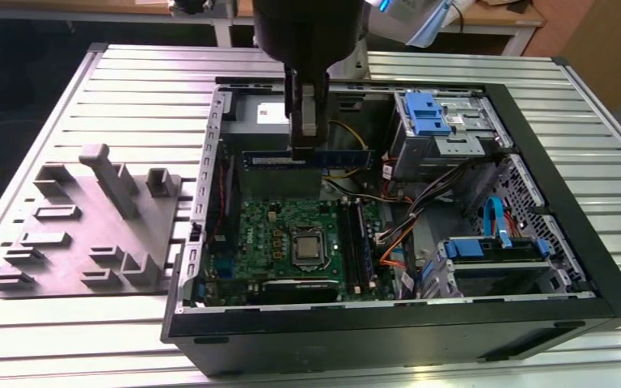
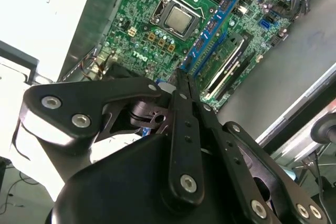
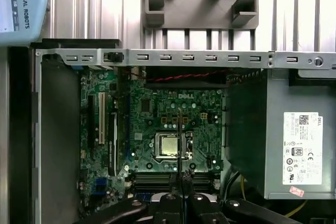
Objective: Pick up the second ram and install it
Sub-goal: 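Pick up the second ram and move it above second insertion slot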
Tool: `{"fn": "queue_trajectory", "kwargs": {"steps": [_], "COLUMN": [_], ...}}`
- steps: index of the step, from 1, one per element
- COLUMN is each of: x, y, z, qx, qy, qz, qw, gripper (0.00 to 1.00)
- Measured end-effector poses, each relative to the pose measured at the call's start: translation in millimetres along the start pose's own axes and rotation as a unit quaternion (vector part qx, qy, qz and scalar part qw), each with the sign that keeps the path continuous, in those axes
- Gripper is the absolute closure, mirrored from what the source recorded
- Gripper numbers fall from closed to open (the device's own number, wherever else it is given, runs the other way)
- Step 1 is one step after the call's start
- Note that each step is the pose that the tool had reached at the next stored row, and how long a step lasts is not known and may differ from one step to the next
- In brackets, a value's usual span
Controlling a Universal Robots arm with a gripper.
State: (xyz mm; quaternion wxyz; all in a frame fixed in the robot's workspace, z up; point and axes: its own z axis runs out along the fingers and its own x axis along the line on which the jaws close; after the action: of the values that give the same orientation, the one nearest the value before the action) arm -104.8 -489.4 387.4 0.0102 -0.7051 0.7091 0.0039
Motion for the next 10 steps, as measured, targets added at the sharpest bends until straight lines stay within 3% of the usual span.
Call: {"fn": "queue_trajectory", "kwargs": {"steps": [10], "x": [0.3], "y": [-5.7], "z": [18.2], "qx": [-0.0005], "qy": [0.0000], "qz": [0.000], "qw": [1.0000], "gripper": [0.89]}}
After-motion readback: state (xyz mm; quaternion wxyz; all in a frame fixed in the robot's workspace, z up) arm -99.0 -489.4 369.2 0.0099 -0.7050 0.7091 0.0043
